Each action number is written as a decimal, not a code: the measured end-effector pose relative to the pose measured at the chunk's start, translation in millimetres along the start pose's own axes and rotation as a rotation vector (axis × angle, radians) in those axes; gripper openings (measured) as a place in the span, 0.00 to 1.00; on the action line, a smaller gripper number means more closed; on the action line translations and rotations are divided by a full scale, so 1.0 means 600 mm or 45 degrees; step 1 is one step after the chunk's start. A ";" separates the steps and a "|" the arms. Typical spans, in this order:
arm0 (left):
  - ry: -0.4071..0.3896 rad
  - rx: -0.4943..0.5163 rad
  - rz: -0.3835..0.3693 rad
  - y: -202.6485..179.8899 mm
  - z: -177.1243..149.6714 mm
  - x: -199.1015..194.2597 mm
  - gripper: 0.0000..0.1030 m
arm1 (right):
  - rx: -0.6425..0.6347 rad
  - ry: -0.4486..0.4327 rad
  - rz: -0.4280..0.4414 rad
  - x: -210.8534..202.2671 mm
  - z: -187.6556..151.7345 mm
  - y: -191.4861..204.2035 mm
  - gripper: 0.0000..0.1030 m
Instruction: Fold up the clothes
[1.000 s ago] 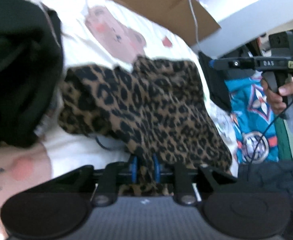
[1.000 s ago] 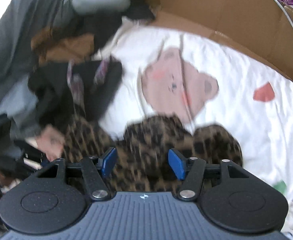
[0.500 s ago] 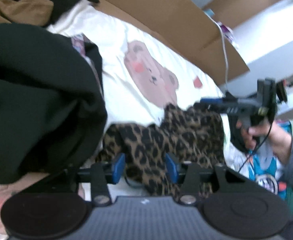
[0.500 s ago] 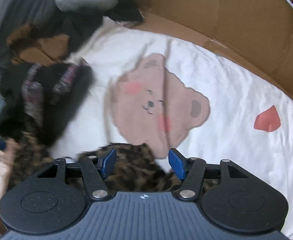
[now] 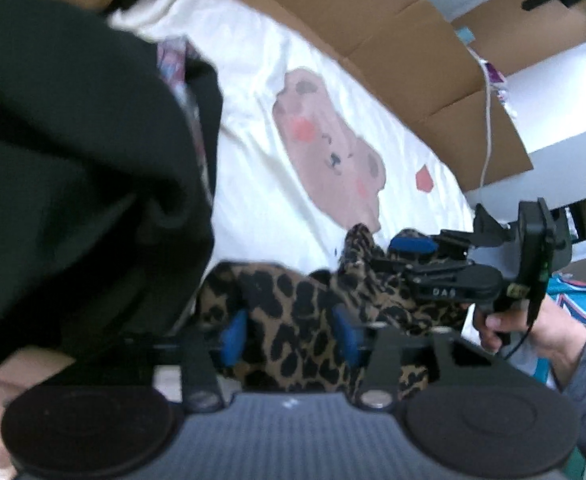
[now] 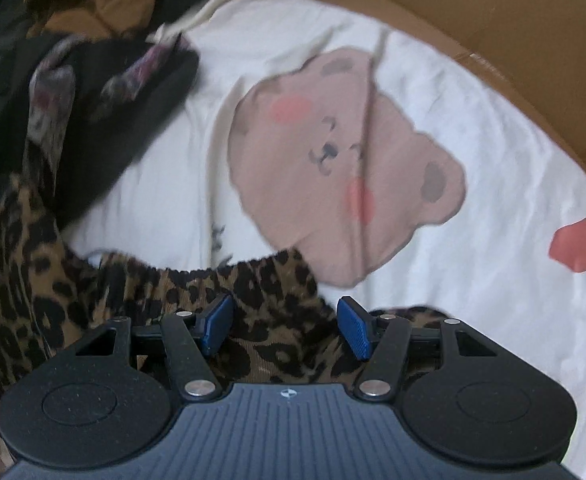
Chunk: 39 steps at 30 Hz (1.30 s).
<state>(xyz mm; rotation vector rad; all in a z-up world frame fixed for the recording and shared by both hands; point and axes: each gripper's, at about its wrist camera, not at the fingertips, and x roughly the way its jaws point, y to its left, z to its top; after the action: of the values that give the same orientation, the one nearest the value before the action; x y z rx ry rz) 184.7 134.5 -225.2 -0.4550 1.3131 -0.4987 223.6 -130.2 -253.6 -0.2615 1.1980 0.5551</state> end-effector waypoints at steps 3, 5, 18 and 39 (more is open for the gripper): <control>0.069 0.000 -0.029 0.003 -0.011 0.014 0.10 | -0.047 0.026 -0.009 0.011 -0.012 0.015 0.63; 0.097 0.043 -0.041 -0.002 -0.023 0.018 0.09 | -0.077 0.036 -0.023 0.017 -0.017 0.021 0.64; 0.165 0.148 -0.131 -0.018 -0.054 0.016 0.05 | -0.038 -0.002 -0.039 0.047 -0.012 0.003 0.76; 0.223 0.194 -0.152 -0.027 -0.067 0.032 0.03 | -0.076 -0.048 0.049 0.038 -0.015 -0.005 0.32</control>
<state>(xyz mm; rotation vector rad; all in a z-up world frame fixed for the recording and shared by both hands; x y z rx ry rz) 147.2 108.7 -239.0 -0.3699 1.4088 -0.7465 224.0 -130.9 -278.4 -0.2779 1.1535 0.6275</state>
